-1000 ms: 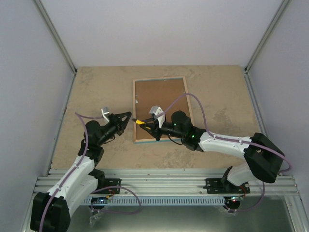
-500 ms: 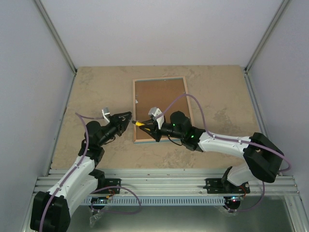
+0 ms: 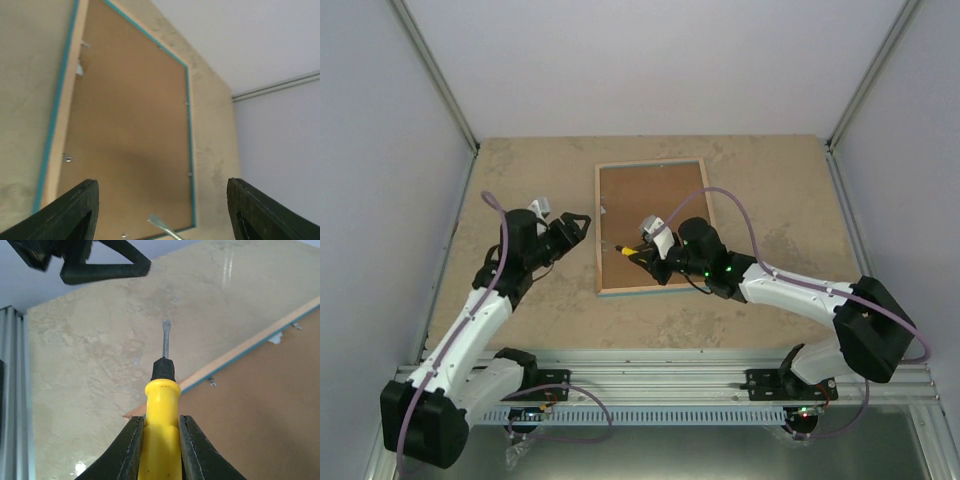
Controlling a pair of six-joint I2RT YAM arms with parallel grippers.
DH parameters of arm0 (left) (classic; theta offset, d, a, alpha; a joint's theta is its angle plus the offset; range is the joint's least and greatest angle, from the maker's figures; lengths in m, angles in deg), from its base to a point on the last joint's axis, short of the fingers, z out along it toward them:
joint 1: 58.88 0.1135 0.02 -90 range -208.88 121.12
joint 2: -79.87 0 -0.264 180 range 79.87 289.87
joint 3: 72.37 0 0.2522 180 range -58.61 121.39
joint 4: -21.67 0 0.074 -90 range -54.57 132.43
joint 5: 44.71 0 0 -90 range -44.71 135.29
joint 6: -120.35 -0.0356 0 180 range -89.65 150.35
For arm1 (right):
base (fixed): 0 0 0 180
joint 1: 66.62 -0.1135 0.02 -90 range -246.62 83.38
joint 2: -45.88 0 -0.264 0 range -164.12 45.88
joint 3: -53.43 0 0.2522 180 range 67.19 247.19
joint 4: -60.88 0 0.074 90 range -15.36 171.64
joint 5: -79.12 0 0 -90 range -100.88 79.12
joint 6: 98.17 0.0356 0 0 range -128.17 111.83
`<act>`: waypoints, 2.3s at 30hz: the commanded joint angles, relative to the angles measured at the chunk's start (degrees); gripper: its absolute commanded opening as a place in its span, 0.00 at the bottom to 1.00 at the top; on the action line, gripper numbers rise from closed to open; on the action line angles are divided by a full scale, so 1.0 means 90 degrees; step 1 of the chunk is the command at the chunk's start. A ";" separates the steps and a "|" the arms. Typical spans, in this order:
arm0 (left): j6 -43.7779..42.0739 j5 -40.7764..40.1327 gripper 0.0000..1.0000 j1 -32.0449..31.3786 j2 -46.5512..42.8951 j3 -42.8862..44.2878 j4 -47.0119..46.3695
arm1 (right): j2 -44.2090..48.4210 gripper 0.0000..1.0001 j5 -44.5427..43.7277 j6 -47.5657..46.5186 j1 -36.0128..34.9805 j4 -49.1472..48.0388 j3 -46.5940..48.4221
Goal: Take the photo out of the frame
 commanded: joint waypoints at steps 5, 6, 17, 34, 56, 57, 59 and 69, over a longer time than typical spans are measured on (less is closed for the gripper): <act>-0.1925 -0.0714 0.81 0.0016 0.1605 0.1362 0.2044 | -0.0021 0.01 -0.0208 -0.0467 0.0353 0.0537 0.0198; -0.2022 -0.0765 0.83 0.0017 0.1842 0.1502 0.2108 | -0.0037 0.01 -0.0243 -0.0489 0.0391 0.0519 0.0174; -0.2702 -0.1090 0.92 -0.0007 0.4759 0.3310 0.2951 | -0.0060 0.01 -0.0340 -0.0564 0.0760 0.0041 -0.0360; -0.3272 -0.0819 0.54 -0.0135 0.6900 0.4661 0.3492 | -0.0701 0.01 -0.0209 -0.0520 0.0834 -0.0157 -0.0396; -0.3457 -0.1045 0.08 -0.1072 0.6604 0.4400 0.3578 | -0.1166 0.01 -0.0177 -0.0476 0.0684 -0.0151 -0.0232; -0.3464 -0.1046 0.07 -0.1101 0.6595 0.4393 0.3567 | -0.1180 0.01 -0.0196 -0.0472 0.0673 -0.0164 -0.0237; -0.3457 -0.1072 0.07 -0.1151 0.6582 0.4387 0.3585 | -0.1234 0.01 -0.0238 -0.0462 0.0659 -0.0164 -0.0207; -0.3382 -0.0833 0.06 -0.1176 0.6634 0.4376 0.3506 | -0.1589 0.00 -0.0296 -0.0418 0.0593 -0.0038 0.0008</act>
